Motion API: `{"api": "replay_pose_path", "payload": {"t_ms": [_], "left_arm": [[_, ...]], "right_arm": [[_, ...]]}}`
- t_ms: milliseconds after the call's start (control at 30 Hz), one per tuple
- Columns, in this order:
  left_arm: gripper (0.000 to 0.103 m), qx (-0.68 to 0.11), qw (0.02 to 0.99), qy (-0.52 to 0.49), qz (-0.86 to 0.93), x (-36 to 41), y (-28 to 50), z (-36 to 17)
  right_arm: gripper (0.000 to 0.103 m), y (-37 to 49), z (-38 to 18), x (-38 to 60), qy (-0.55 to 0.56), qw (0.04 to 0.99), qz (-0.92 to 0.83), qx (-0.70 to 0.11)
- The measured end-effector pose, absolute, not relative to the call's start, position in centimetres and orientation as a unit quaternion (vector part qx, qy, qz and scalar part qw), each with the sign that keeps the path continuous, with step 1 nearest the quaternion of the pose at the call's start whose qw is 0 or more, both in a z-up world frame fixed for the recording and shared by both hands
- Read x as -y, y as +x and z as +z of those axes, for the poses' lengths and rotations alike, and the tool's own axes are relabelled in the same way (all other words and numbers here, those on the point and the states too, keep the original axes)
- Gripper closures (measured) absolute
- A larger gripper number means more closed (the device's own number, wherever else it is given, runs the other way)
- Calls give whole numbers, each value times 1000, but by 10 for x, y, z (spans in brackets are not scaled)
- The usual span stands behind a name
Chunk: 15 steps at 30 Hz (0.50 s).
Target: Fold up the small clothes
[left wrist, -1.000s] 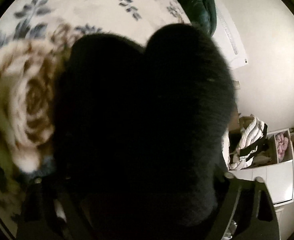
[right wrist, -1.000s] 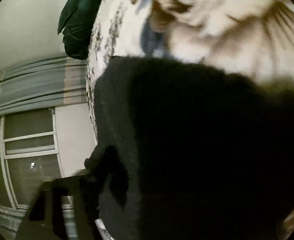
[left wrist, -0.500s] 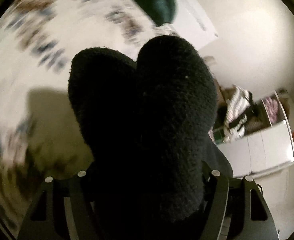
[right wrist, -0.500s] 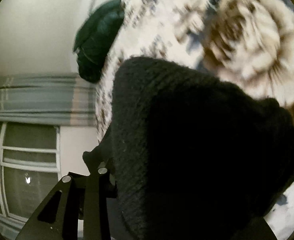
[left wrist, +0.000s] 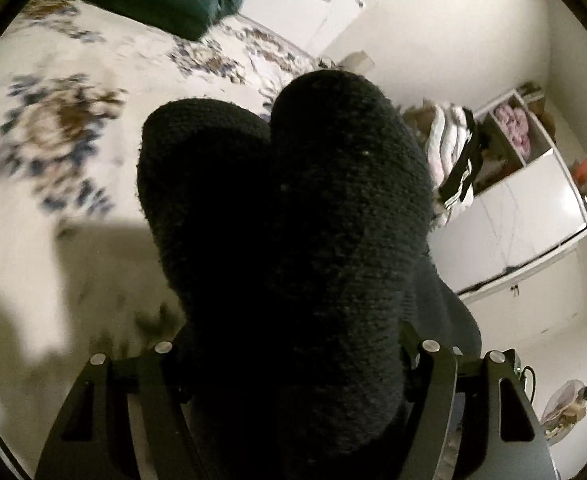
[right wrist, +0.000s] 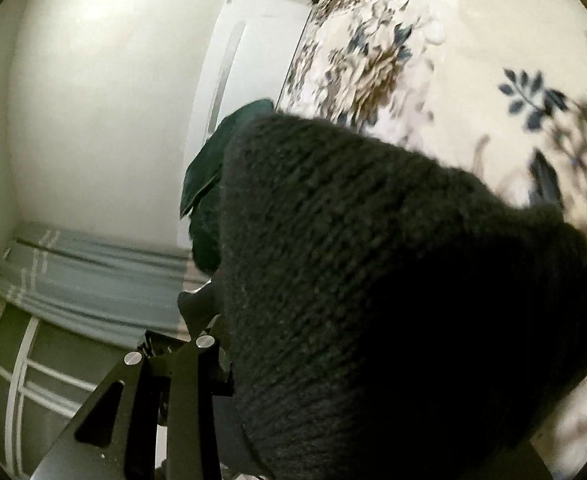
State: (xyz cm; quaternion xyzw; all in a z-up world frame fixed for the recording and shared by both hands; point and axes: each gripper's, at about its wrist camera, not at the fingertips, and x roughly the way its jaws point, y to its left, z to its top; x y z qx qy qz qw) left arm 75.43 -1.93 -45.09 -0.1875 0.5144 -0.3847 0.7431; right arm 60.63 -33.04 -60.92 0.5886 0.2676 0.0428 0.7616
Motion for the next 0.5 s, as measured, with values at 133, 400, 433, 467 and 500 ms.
{"api": "replay_pose_path", "payload": {"t_ms": [133,400,433,467,500], "left_arm": [[34,-557,721,-162,-378,55,787,-509],[26,-582,731,-144,-327,61,771,-515],[26,-580,739,-143,-311,59,766,-508],[26,-578,748,-136,-296,59,765,-503],[26,-575,761,-121,-274,60,758,-494]], "right_arm": [[64,636,-649,355,585,761,19,-280],[33,638,-690,371,518,754,-38,-401],[26,635,-683,369,501,757,-51,-417],[24,633,-673,367,473,763,-67,-436],[17,635,-671,365,456,767,-76,-445]]}}
